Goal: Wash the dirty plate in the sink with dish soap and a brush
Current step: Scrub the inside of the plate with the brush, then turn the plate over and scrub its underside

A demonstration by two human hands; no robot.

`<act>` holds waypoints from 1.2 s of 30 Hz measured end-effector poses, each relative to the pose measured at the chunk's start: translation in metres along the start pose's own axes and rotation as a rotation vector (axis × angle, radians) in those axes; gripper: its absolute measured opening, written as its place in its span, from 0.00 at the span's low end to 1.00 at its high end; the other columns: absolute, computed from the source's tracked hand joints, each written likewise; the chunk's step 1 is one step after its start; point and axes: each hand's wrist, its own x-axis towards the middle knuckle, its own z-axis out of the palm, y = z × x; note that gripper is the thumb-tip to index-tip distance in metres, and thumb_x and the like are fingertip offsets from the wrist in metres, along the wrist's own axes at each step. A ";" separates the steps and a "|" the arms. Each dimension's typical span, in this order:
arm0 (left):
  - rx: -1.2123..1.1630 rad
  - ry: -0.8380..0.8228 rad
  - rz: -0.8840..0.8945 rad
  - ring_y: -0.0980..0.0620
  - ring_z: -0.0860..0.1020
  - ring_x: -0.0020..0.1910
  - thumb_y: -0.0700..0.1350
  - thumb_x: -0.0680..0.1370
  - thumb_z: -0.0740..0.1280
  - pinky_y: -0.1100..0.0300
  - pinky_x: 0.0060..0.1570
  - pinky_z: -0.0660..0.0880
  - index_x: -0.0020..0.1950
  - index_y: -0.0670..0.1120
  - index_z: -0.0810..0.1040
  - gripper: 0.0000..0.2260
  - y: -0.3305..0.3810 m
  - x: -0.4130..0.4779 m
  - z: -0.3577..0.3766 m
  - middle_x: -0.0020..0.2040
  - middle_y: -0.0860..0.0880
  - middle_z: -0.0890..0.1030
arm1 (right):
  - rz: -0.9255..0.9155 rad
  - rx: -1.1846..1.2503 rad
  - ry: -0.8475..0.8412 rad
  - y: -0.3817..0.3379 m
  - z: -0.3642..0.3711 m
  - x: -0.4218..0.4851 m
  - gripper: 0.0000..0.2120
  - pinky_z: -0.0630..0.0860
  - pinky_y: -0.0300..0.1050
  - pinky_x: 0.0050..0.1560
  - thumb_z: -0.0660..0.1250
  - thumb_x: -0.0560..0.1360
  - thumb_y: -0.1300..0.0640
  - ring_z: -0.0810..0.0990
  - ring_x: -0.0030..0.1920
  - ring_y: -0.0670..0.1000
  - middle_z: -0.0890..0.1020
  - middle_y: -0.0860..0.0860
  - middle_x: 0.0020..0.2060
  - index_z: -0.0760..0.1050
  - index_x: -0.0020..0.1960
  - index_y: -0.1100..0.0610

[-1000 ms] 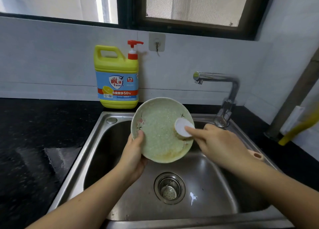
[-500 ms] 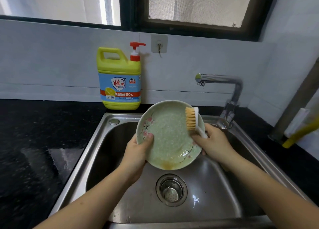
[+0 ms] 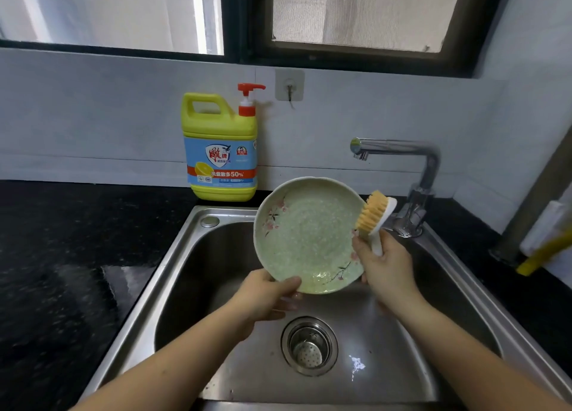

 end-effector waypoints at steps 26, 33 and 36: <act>1.429 0.216 1.170 0.51 0.75 0.22 0.44 0.59 0.76 0.65 0.20 0.65 0.41 0.50 0.72 0.17 0.021 0.005 0.018 0.27 0.53 0.77 | 0.691 0.264 -0.213 0.017 -0.018 0.020 0.03 0.57 0.32 0.15 0.62 0.72 0.67 0.68 0.16 0.45 0.75 0.61 0.31 0.73 0.44 0.68; 0.792 0.232 0.622 0.48 0.78 0.43 0.54 0.68 0.70 0.56 0.41 0.76 0.51 0.48 0.72 0.16 0.035 -0.011 0.027 0.44 0.50 0.80 | 0.572 0.092 -0.236 0.010 -0.020 0.021 0.25 0.62 0.35 0.19 0.60 0.76 0.39 0.70 0.21 0.46 0.81 0.56 0.28 0.77 0.49 0.61; 0.436 0.240 0.503 0.50 0.79 0.43 0.45 0.65 0.73 0.57 0.41 0.78 0.45 0.48 0.75 0.12 0.027 -0.004 0.021 0.41 0.51 0.79 | 0.304 -0.109 -0.167 0.009 -0.021 0.018 0.19 0.75 0.43 0.30 0.62 0.75 0.40 0.77 0.32 0.47 0.82 0.53 0.40 0.74 0.57 0.53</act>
